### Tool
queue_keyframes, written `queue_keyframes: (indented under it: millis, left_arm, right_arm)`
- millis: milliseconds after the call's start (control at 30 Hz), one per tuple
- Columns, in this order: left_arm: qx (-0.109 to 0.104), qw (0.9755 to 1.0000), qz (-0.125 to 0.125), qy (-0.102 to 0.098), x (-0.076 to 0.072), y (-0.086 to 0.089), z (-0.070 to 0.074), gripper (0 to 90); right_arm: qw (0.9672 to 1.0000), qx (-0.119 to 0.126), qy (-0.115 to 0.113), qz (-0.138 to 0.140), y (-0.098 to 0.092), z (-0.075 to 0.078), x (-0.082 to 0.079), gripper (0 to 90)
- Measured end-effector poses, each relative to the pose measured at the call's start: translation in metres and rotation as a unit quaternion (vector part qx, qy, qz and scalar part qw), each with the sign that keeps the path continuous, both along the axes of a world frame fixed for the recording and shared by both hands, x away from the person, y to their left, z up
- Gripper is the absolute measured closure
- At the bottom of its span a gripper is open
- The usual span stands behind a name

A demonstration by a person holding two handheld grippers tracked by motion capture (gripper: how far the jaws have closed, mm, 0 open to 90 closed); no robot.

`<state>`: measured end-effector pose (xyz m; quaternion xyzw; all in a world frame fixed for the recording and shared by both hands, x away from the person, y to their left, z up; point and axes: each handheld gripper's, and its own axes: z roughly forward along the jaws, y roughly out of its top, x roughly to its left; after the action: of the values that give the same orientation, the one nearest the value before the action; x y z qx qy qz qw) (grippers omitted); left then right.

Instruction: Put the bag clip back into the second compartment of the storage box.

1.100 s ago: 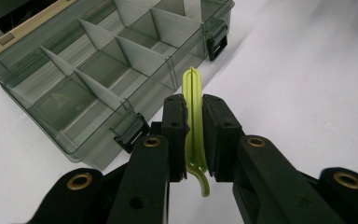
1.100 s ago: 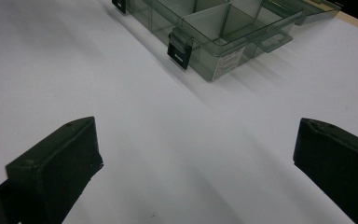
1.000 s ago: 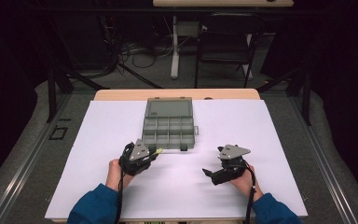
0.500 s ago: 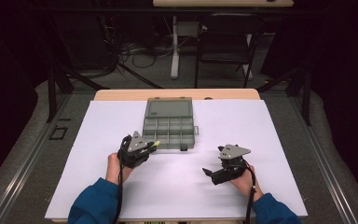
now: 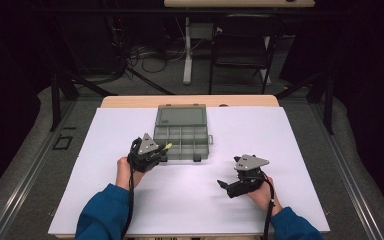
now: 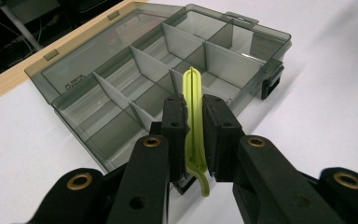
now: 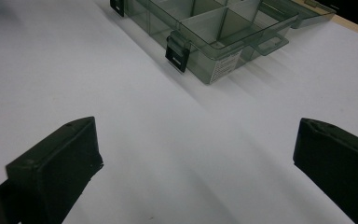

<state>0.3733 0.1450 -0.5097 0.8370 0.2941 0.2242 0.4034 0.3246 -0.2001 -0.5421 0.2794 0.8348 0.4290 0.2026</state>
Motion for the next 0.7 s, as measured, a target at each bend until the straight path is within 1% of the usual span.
queue_keyframes:
  millis: [200,267,567,633,700]
  left_arm:
    - [0.002,1.0000,0.004,0.000,0.005,-0.001,0.000,79.7]
    - [-0.007,1.0000,0.006,0.004,0.007,0.000,0.001,79.8]
    - [-0.008,0.9998,0.017,-0.005,0.020,-0.003,0.010,79.7]
    - [-0.012,0.9997,0.020,-0.006,0.022,-0.004,0.012,79.8]
    - [-0.008,0.9997,0.021,-0.005,0.026,-0.006,0.013,79.8]
  right_arm:
    - [1.0000,0.000,0.001,-0.001,0.000,0.000,0.000,0.0]
    - [1.0000,0.001,0.000,-0.001,-0.001,0.000,0.000,0.0]
    - [1.0000,0.000,0.006,0.000,-0.001,0.000,0.000,0.0]
    - [1.0000,0.005,0.004,-0.001,-0.001,0.000,0.000,0.0]
    - [1.0000,0.006,0.003,-0.001,-0.002,0.000,0.000,0.0]
